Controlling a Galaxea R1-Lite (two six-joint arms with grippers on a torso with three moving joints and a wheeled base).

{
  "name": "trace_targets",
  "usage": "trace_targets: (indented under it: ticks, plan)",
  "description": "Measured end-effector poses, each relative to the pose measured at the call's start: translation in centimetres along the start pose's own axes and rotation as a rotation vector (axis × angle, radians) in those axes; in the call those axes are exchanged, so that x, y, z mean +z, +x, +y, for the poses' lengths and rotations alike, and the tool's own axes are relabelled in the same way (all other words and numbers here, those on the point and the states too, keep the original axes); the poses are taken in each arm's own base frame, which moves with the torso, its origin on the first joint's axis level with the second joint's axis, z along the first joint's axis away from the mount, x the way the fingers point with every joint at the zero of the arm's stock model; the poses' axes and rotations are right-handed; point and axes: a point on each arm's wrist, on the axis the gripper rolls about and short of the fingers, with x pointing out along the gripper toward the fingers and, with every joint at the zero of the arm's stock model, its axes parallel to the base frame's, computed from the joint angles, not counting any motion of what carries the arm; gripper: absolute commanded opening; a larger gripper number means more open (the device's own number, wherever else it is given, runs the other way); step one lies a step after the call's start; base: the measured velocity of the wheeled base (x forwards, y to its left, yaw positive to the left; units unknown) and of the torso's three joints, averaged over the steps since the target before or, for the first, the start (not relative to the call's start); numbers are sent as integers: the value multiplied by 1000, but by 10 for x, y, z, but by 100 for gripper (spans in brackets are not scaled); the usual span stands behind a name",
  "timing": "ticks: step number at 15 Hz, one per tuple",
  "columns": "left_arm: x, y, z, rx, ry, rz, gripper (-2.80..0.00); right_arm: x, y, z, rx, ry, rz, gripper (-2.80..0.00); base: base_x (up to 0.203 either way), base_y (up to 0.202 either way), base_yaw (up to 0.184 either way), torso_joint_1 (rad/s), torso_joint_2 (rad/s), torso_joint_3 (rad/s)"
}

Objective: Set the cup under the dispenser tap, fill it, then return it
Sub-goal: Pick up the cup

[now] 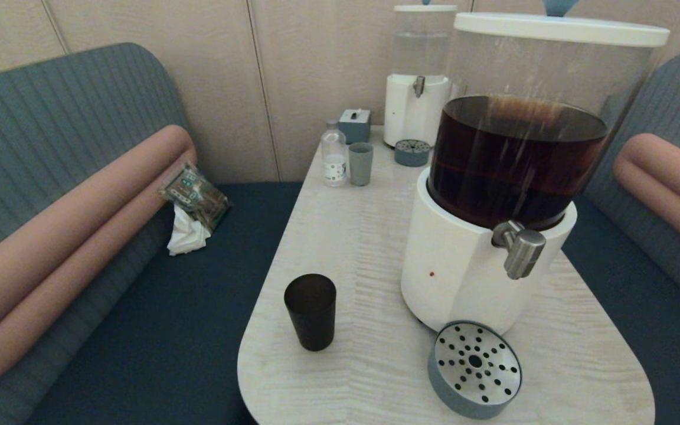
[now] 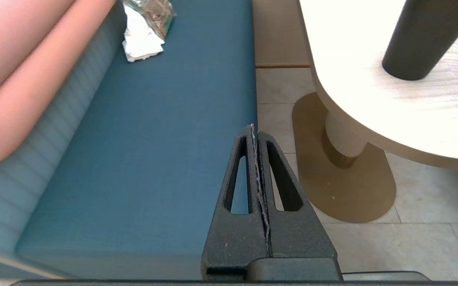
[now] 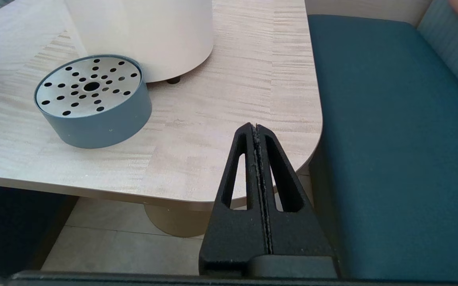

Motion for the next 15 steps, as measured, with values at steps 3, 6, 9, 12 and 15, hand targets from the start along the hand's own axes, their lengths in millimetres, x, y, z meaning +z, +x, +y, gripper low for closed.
trace_targets:
  ticks: [3,6,9,12,15]
  plan:
    - [2,-1,0,5,8,-5,-280,0,0,0,0,-2,0,-280,0,0,0,0,0,0]
    - [44,-17,-1,-96,-13,-99,-280,0,0,0,0,-4,0,-280,0,0,0,0,0,0]
    - [95,-24,-2,-251,-45,-104,-280,0,0,0,0,-3,0,-280,0,0,0,0,0,0]
    - [130,-4,-4,-486,-75,-99,-280,0,0,0,0,-3,0,-280,0,0,0,0,0,0]
    - [147,26,-9,-692,-159,-75,-280,0,0,0,3,-10,-1,-280,0,0,0,0,0,0]
